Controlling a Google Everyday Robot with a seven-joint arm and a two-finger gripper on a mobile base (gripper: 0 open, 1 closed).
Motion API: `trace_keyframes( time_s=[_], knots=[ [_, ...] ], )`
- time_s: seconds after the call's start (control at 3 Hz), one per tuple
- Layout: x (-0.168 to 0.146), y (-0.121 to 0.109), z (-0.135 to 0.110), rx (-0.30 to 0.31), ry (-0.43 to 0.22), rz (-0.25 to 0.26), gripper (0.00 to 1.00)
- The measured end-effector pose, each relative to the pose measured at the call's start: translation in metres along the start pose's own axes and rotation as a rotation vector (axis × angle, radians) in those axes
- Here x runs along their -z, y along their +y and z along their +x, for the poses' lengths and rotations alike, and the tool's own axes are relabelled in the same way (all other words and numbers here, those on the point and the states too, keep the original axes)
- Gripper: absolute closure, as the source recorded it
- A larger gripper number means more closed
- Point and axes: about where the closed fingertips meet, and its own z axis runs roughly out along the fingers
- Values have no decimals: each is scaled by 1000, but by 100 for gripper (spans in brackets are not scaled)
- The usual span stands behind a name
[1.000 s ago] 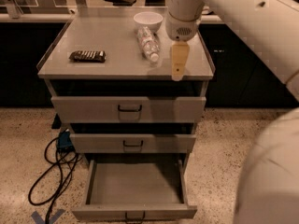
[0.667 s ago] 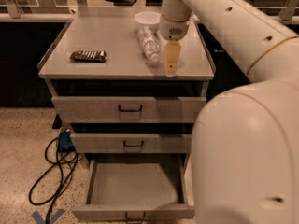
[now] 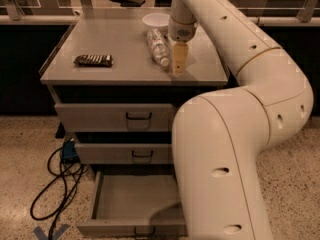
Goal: Place water bottle into bottom drawer
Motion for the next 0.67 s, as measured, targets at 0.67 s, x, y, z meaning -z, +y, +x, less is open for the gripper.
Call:
trace_keyframes(
  time_s=[0.67],
  knots=[
    [24,-23,-40,53,-53,41,0]
  ],
)
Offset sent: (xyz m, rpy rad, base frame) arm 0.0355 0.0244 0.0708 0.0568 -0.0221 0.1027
